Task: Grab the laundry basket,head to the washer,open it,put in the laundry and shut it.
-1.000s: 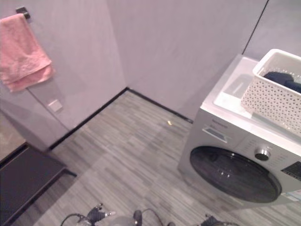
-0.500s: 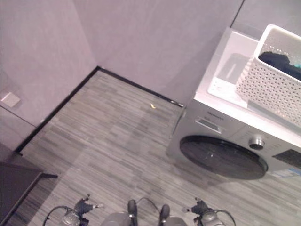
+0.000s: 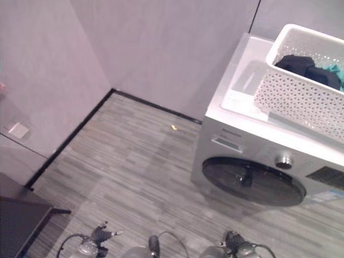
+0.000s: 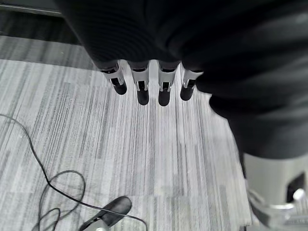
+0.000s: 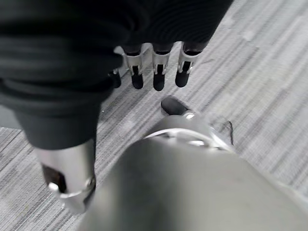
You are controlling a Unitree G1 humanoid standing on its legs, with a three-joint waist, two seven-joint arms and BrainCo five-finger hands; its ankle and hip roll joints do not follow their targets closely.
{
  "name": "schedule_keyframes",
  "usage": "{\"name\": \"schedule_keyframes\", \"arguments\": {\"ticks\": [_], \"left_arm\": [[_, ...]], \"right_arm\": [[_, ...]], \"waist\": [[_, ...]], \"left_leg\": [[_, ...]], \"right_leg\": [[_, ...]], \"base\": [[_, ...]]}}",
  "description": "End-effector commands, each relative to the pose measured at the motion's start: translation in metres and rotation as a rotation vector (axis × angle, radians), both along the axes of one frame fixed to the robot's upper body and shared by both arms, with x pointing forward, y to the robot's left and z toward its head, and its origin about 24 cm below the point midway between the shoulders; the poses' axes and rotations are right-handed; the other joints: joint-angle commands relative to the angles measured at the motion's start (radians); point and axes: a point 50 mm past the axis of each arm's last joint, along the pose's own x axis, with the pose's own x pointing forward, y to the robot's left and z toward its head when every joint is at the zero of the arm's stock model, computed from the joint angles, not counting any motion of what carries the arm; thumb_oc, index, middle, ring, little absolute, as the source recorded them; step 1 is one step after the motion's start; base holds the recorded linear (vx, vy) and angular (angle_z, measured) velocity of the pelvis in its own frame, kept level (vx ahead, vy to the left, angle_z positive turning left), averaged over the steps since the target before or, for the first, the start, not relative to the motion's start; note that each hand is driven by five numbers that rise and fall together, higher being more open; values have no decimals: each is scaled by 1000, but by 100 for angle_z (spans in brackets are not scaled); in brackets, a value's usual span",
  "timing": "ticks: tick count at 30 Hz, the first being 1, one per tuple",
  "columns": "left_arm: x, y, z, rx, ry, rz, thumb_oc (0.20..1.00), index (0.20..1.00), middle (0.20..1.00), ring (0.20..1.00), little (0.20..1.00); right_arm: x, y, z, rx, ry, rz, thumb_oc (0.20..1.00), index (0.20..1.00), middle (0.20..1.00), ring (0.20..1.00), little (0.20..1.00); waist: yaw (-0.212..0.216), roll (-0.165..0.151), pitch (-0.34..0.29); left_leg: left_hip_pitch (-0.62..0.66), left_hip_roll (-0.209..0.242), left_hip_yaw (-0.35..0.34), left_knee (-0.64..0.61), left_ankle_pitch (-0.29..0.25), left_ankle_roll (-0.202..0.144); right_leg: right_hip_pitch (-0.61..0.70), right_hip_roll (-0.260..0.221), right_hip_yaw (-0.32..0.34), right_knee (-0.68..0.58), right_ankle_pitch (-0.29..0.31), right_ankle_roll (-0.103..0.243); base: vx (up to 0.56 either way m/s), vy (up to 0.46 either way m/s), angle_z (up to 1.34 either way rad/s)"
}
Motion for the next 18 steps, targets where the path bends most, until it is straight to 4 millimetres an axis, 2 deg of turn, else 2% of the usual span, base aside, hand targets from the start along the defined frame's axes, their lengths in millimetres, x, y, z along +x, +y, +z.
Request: {"name": "schedule_keyframes", "arguments": {"ticks": [1,2,3,4,5,6,7,8,10,11,12,13,14,15,16,17,18], "left_arm": [[-23,-5,-10,-41,51,95,1000,1000,1000,1000,1000],[-27,-6,-12,-50,63,103,1000,1000,1000,1000,1000],[-29,-7,-12,-56,63,105,1000,1000,1000,1000,1000],[-29,-7,-12,-56,63,106,1000,1000,1000,1000,1000],[-31,-9,-13,-62,68,105,1000,1000,1000,1000,1000],[-30,-10,-13,-61,63,100,1000,1000,1000,1000,1000],[-25,-10,-12,-61,48,95,1000,1000,1000,1000,1000],[-25,-10,-12,-61,48,95,1000,1000,1000,1000,1000],[-22,-11,-11,-55,40,85,1000,1000,1000,1000,1000],[-20,-12,-10,-57,37,71,1000,1000,1000,1000,1000],[-15,-17,-10,-63,24,43,1000,1000,1000,1000,1000],[-15,-17,-10,-63,25,43,1000,1000,1000,1000,1000],[-11,-21,-10,-70,18,23,1000,1000,1000,1000,1000],[-9,-23,-10,-75,13,17,1000,1000,1000,1000,1000],[-6,-29,-11,-102,6,29,1000,1000,1000,1000,1000],[-8,-30,-12,-111,12,40,1000,1000,1000,1000,1000],[-8,-30,-12,-111,12,40,1000,1000,1000,1000,1000]], "right_arm": [[9,-19,7,-79,8,54,1000,1000,1000,1000,1000],[8,-19,7,-81,14,70,1000,1000,1000,1000,1000],[6,-20,7,-90,22,73,1000,1000,1000,1000,1000],[6,-20,7,-90,22,74,1000,1000,1000,1000,1000],[6,-21,7,-103,26,88,1000,1000,1000,1000,1000],[8,-21,7,-111,18,93,1000,1000,1000,1000,1000],[13,-23,10,-123,-7,99,1000,1000,1000,1000,1000],[13,-23,10,-123,-7,99,1000,1000,1000,1000,1000],[17,-24,12,-128,-25,108,1000,1000,1000,1000,1000],[16,-25,12,-131,-22,114,1000,1000,1000,1000,1000],[16,-28,13,-142,-29,116,1000,1000,1000,1000,1000],[16,-28,13,-142,-28,115,1000,1000,1000,1000,1000],[15,-27,13,-136,-30,111,1000,1000,1000,1000,1000],[15,-26,12,-132,-31,111,1000,1000,1000,1000,1000],[13,-21,10,-121,-22,127,1000,1000,1000,1000,1000],[14,-17,9,-111,-16,146,1000,1000,1000,1000,1000],[14,-17,9,-112,-16,146,1000,1000,1000,1000,1000]], "waist": [[56,33,-40],[57,40,-44],[58,46,-48],[56,47,-48],[64,58,-48],[66,60,-44],[67,57,-29],[67,58,-29],[63,45,-23],[62,40,-24],[74,33,-23],[72,32,-24],[84,23,-21],[89,22,-22],[103,41,-32],[99,50,-42],[100,50,-40]], "left_leg": [[-27,116,-29,102,-72,29],[-23,156,-36,93,-44,10],[-31,190,-46,94,-2,-6],[-32,192,-47,94,-1,-7],[-37,238,-58,111,63,-35],[-70,268,-63,154,122,-42],[-124,317,-66,227,213,-41],[-124,317,-67,228,213,-41],[-143,335,5,271,188,-28],[-145,315,38,276,149,-15],[-167,189,-5,276,40,10],[-170,186,-7,282,33,15],[-201,69,-45,285,-40,34],[-220,-10,-81,282,-67,43],[-181,-96,-109,188,-70,66],[-140,-79,-93,126,-68,86],[-135,-79,-92,121,-66,86]], "right_leg": [[37,48,-38,91,-73,16],[42,88,-48,106,-130,-11],[51,124,-66,108,-161,-33],[52,126,-68,108,-161,-34],[79,173,-85,96,-196,-46],[92,199,-101,79,-206,-64],[121,257,-112,34,-222,-104],[121,257,-113,34,-222,-104],[145,280,-130,7,-235,-123],[148,285,-134,1,-239,-132],[148,282,-124,-14,-234,-133],[148,278,-126,-13,-235,-129],[147,276,-125,-17,-227,-130],[144,275,-126,-16,-221,-122],[128,299,-120,-11,-216,-110],[134,314,-121,-14,-224,-105],[135,314,-120,-15,-223,-105]], "base": [[177,-634,0],[157,-653,-5],[67,-345,-5],[92,-380,-5],[55,-343,9],[40,-655,29],[-27,-437,38],[-18,-440,40],[-5,-261,24],[2,-220,31],[9,-103,33],[4,-56,29],[0,0,0],[44,44,2],[77,76,-5],[61,52,-8],[73,22,-30]]}}
